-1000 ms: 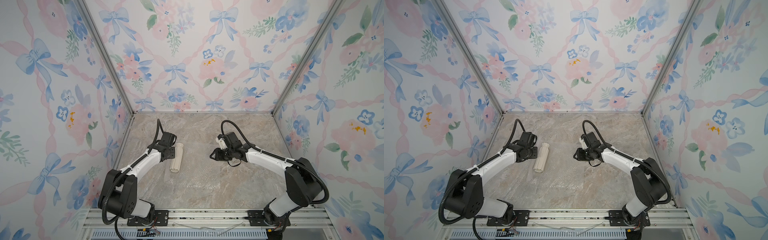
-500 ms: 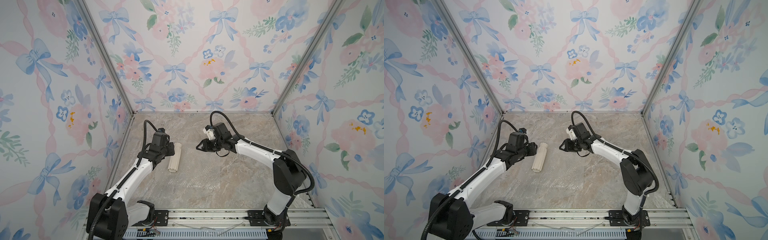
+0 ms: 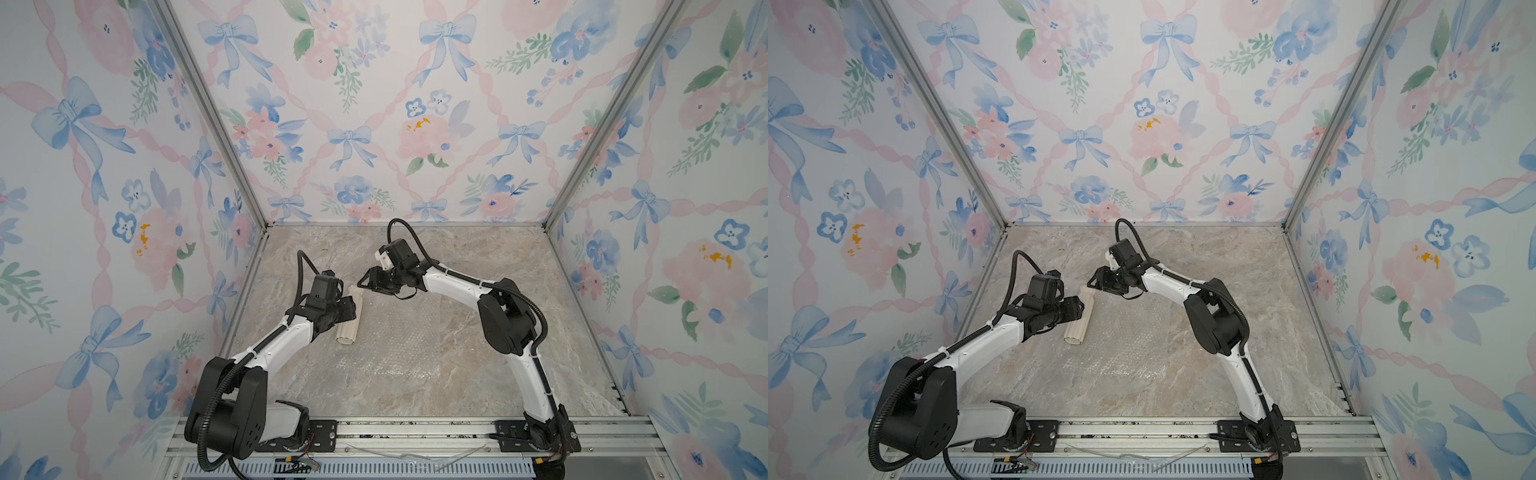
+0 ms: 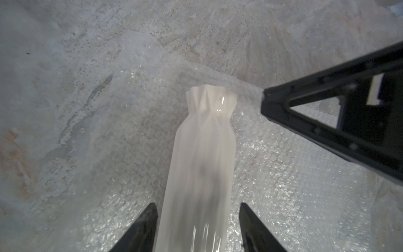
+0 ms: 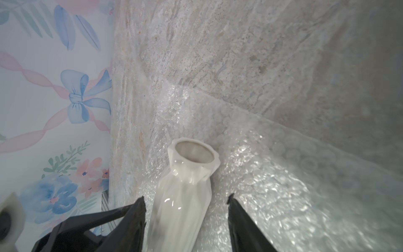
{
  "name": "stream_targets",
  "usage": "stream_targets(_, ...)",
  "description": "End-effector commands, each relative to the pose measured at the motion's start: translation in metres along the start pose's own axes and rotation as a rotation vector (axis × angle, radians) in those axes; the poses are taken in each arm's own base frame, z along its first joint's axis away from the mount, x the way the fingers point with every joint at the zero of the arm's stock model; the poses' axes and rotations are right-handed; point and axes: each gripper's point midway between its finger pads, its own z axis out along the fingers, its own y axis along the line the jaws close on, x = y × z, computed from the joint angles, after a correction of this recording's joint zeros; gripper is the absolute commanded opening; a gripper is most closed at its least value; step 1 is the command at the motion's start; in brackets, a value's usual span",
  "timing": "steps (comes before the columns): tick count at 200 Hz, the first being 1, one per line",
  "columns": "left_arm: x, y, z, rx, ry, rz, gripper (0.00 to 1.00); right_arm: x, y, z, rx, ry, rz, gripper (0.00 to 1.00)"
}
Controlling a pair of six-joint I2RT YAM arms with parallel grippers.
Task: Unwrap the vase from the bubble wrap
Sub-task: Pick up the vase from the bubble wrap.
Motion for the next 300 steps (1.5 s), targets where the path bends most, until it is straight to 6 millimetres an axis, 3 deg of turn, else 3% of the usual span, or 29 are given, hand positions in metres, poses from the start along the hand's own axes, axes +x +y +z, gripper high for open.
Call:
stream_targets(1,-0.002,0.005,0.005,-0.013,-0.008,-0.007,0.63,-0.006,0.021,0.011,-0.023,-0.016,0.013,0.57)
stream_targets(64,0.0,0.008,0.014,-0.021,0.01,0.001,0.63,0.001,0.017,0.043,-0.004,0.014,0.034,0.58)
stream_targets(98,0.007,0.009,0.021,-0.012,0.029,-0.006,0.63,0.008,0.006,0.046,0.047,0.012,0.036,0.6)
stream_targets(138,0.015,0.012,0.032,-0.008,0.057,-0.013,0.62,0.008,0.009,0.054,0.039,0.02,0.032,0.6)
stream_targets(228,0.021,-0.002,0.042,0.075,0.089,0.013,0.58,0.022,-0.001,0.072,0.077,0.053,0.046,0.61)
stream_targets(253,0.024,-0.007,0.043,0.095,0.102,0.03,0.58,0.02,-0.001,0.074,0.084,0.055,0.025,0.56)
stream_targets(300,0.025,-0.012,0.043,0.105,0.118,0.058,0.57,0.015,0.0,0.064,0.128,0.047,-0.063,0.29)
